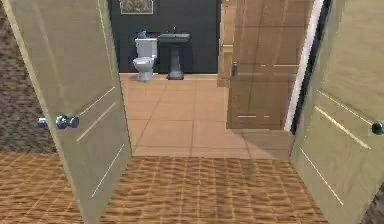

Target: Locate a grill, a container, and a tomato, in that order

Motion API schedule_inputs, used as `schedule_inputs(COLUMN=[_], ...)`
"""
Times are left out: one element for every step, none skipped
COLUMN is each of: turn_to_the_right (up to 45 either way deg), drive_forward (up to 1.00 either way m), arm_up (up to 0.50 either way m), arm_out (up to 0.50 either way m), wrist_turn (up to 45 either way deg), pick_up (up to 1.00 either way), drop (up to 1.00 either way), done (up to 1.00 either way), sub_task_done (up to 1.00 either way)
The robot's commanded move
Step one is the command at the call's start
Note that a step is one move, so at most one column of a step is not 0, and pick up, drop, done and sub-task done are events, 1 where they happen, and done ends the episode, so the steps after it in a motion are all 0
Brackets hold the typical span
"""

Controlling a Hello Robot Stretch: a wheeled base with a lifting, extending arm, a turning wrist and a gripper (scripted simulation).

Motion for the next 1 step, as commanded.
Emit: schedule_inputs(turn_to_the_right=[0.0], drive_forward=[1.00], arm_up=[0.00], arm_out=[0.00], wrist_turn=[0.0], pick_up=[0.00], drop=[0.00], done=[0.00], sub_task_done=[0.00])
